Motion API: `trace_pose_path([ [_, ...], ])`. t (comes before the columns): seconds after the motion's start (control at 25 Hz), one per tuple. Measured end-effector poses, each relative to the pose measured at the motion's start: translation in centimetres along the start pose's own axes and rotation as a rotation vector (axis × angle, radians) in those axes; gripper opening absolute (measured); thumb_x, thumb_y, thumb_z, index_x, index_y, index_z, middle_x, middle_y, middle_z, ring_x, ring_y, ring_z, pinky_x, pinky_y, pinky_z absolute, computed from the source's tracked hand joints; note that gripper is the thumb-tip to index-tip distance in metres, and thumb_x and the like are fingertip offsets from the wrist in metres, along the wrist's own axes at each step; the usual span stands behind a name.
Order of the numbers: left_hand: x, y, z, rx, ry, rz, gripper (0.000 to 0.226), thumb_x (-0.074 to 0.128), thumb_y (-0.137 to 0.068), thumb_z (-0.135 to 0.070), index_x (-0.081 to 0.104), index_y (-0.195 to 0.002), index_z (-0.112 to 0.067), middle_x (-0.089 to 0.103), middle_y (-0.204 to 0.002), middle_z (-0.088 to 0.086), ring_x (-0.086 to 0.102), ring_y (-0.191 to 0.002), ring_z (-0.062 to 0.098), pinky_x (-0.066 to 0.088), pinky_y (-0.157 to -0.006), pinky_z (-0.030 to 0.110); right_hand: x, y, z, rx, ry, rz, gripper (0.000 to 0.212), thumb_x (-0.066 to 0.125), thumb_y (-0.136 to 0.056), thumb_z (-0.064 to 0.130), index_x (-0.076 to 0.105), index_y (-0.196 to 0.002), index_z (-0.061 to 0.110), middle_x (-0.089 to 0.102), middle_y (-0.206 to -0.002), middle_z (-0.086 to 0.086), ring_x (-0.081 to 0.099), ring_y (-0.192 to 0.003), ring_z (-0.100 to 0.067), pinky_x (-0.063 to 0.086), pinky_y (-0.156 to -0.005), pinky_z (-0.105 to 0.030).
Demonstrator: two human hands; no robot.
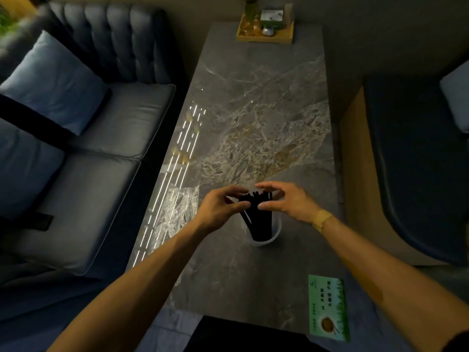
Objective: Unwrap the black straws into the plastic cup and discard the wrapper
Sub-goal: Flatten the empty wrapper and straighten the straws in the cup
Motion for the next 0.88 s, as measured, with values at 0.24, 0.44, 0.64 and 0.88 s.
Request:
trace_pose_path([
  [0.24,0.5,-0.8,0.1,0.092,-0.07,0.069,0.04,0.078,-0.073,-0.044,0.067,-0.111,-0.042,0.068,-0.093,-0.023,0.067,-0.074,-0.003,0.047,-0.062,0.006,0.0,0.2,-0.4,-0.025,0.013,0.032,0.053,0.085,-0.064,0.039,0.063,-0.112,0.045,0.064,-0.106,0.023,0.063,-0.09,0.002,0.052,-0.071,-0.012],
  [0.44,1.0,-1.0,0.4,0.093,-0.075,0.102,0.041,0.08,-0.073,-0.039,0.067,-0.112,-0.035,0.066,-0.091,-0.023,0.065,-0.075,-0.005,0.047,-0.061,0.006,0.1,0.2,-1.1,0.003,0.05,-0.051,0.046,0.084,-0.067,0.03,0.067,-0.11,0.033,0.069,-0.104,0.007,0.067,-0.086,-0.015,0.057,-0.082,-0.035],
  [0.64,1.3,-1.8,-0.1,0.082,-0.05,0.103,0.028,0.078,-0.078,-0.034,0.071,-0.105,-0.028,0.071,-0.084,-0.012,0.067,-0.069,-0.001,0.049,-0.052,0.013,0.3,-0.2,-1.0,0.0,0.053,-0.078,0.036,0.083,-0.068,0.031,0.071,-0.101,0.029,0.07,-0.095,0.006,0.066,-0.076,-0.011,0.059,-0.074,-0.034],
  [0.88,0.8,-2.3,-0.2,0.048,-0.054,0.153,0.027,0.078,-0.078,-0.032,0.072,-0.104,-0.025,0.07,-0.08,-0.016,0.067,-0.065,-0.001,0.051,-0.051,0.013,0.5,-0.7,-0.8,0.031,0.047,-0.067,0.03,0.084,-0.067,0.034,0.07,-0.093,0.032,0.066,-0.082,0.018,0.061,-0.067,0.002,0.054,-0.062,-0.024],
])
Point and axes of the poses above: each hand's wrist, its own y-axis away from the middle knuckle, its own x-axis out of the palm, z = x × y, the point moved 2 cm from there along -y, towards the middle knuckle
